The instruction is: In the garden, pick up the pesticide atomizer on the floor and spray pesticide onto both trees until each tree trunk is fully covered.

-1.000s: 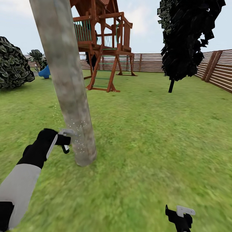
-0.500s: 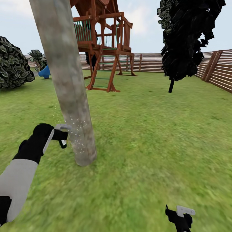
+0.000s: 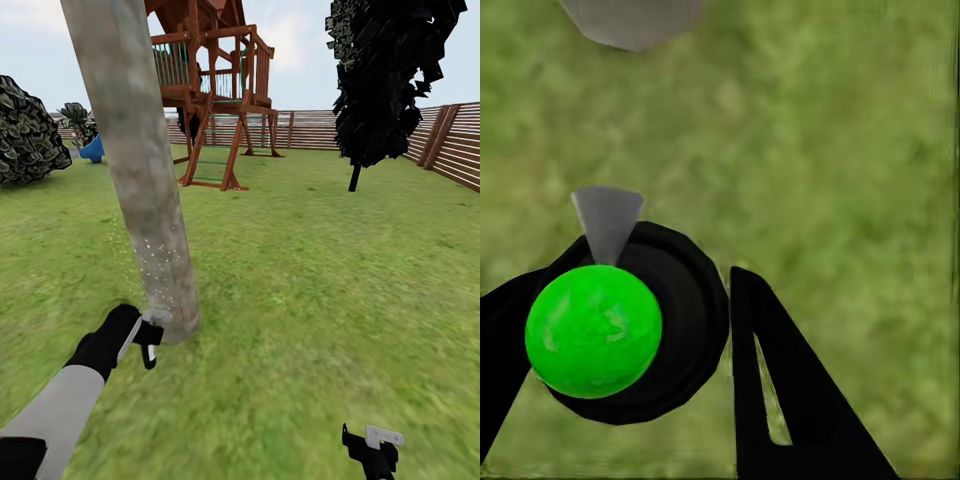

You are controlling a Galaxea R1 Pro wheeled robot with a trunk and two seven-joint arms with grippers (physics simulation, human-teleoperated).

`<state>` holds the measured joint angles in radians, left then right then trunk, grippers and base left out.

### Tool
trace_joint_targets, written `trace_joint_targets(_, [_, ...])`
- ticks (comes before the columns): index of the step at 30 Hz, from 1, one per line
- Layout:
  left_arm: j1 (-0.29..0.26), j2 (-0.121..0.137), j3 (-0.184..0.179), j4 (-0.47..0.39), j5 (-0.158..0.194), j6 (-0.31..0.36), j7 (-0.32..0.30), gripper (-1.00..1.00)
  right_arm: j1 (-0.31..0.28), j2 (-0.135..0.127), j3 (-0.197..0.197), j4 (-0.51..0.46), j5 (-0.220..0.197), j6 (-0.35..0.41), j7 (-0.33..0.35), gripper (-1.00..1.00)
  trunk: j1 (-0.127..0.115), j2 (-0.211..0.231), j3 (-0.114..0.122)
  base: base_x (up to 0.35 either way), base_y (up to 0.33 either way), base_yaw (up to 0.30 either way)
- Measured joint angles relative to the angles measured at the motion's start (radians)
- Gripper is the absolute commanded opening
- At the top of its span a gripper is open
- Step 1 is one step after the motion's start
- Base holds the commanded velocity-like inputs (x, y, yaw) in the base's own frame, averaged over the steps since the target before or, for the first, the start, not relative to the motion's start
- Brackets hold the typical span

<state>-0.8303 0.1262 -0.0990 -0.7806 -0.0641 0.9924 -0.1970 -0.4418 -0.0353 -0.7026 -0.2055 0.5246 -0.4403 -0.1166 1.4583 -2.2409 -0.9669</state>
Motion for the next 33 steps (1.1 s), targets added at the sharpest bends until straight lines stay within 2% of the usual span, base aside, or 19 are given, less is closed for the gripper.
trace_joint_targets(2, [0.000,-0.032,0.031,0.073,-0.005,-0.058,0.041,-1.00,0.000,0.000,0.000,0.000,0.000,0.000,0.000,1.00,0.000,0.000,0.000,0.000,0.000,0.000])
trace_joint_targets(5, [0.001,-0.110,0.152,0.168,-0.006,-0.190,0.276,-1.00,0.000,0.000,0.000,0.000,0.000,0.000,0.001,1.00,0.000,0.000,0.000,0.000,0.000,0.000])
trace_joint_targets(7, [0.002,-0.121,0.182,0.191,-0.002,-0.248,0.320,-1.00,0.000,0.001,0.000,0.000,0.000,0.000,0.001,1.00,0.000,0.000,0.000,0.000,0.000,0.000])
trace_joint_targets(9, [0.016,-0.126,0.188,0.216,0.006,-0.282,0.328,-1.00,0.000,0.001,0.000,0.001,0.000,0.000,0.002,1.00,0.000,0.000,0.000,0.000,-0.019,0.105])
trace_joint_targets(11, [0.036,-0.133,0.191,0.227,0.059,-0.359,0.331,-1.00,0.000,0.002,0.000,0.001,0.000,0.000,0.002,1.00,0.000,0.000,0.000,0.000,-0.196,0.241])
trace_joint_targets(12, [0.040,-0.134,0.190,0.228,0.080,-0.375,0.331,-1.00,0.000,0.002,0.000,0.001,0.000,0.000,0.002,1.00,0.000,0.000,0.000,0.018,-0.245,0.184])
trace_joint_targets(14, [0.060,-0.133,0.189,0.228,0.098,-0.398,0.331,-1.00,0.000,0.001,0.000,0.000,0.000,0.000,0.000,1.00,0.000,0.000,0.000,0.013,-0.267,0.053])
trace_joint_targets(17, [0.072,-0.128,0.188,0.221,0.097,-0.415,0.332,-1.00,0.000,-0.001,0.000,0.000,0.000,0.000,0.000,1.00,0.000,0.000,0.000,0.002,-0.275,0.006])
trace_joint_targets(22, [0.073,-0.127,0.188,0.221,0.098,-0.417,0.417,-1.00,0.000,-0.001,-0.001,0.000,0.000,0.000,0.000,1.00,0.000,0.000,0.000,0.041,-0.276,0.000])
trace_joint_targets(26, [0.074,-0.128,0.188,0.222,0.103,-0.417,0.427,-1.00,0.000,0.001,0.000,0.001,0.000,0.000,0.000,1.00,0.000,0.000,0.000,0.149,-0.267,0.063])
trace_joint_targets(33, [0.074,-0.133,0.188,0.228,0.104,-0.419,0.427,-1.00,0.000,0.003,0.000,0.013,0.000,0.000,0.000,1.00,0.000,0.000,0.000,0.162,-0.263,0.262])
